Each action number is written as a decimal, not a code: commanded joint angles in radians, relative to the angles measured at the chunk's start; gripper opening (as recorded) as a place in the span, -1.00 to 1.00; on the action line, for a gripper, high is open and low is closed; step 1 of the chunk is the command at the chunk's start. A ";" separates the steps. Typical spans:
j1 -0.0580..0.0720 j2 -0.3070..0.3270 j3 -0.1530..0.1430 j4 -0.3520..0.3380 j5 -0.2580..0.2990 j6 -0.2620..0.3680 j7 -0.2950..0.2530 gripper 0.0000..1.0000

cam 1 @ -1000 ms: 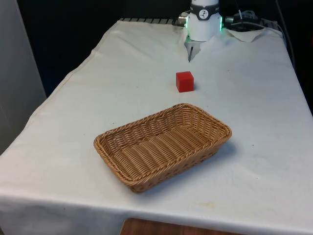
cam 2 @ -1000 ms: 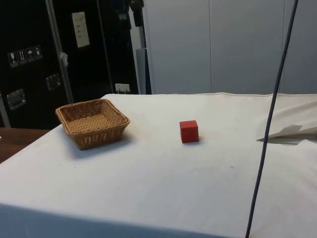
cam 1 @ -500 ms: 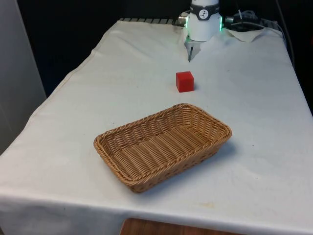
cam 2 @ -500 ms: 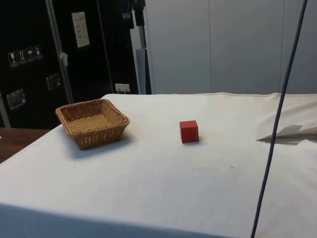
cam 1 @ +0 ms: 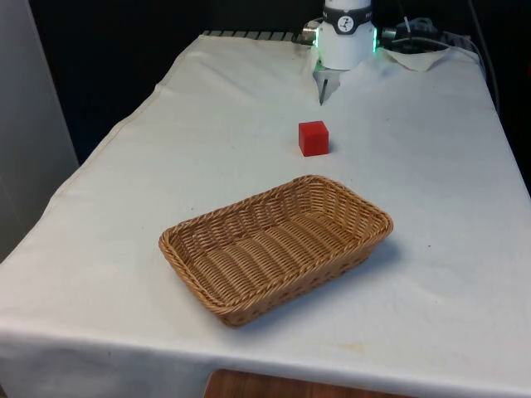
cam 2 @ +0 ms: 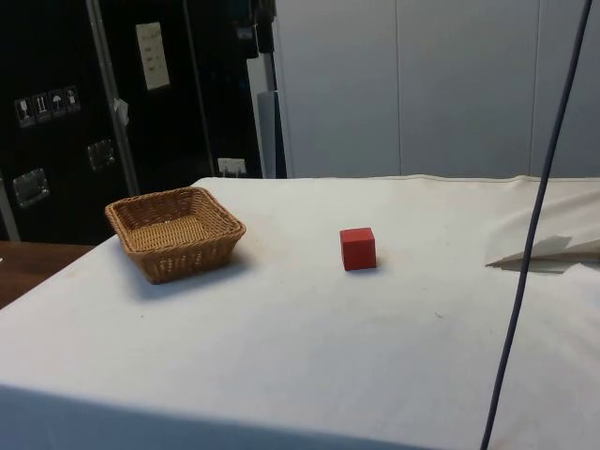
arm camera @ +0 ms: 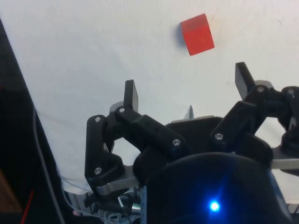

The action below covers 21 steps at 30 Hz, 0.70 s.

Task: Pick up the cube and place it into the basket.

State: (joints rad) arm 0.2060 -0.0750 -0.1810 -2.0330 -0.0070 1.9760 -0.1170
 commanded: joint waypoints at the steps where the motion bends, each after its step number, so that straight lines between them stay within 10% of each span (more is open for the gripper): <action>1: 0.001 -0.003 0.001 -0.012 -0.002 0.016 -0.010 1.00; 21: 0.002 0.015 0.005 -0.047 -0.004 0.037 -0.130 1.00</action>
State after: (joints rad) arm 0.2060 -0.0580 -0.1770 -2.0750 -0.0070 2.0030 -0.2410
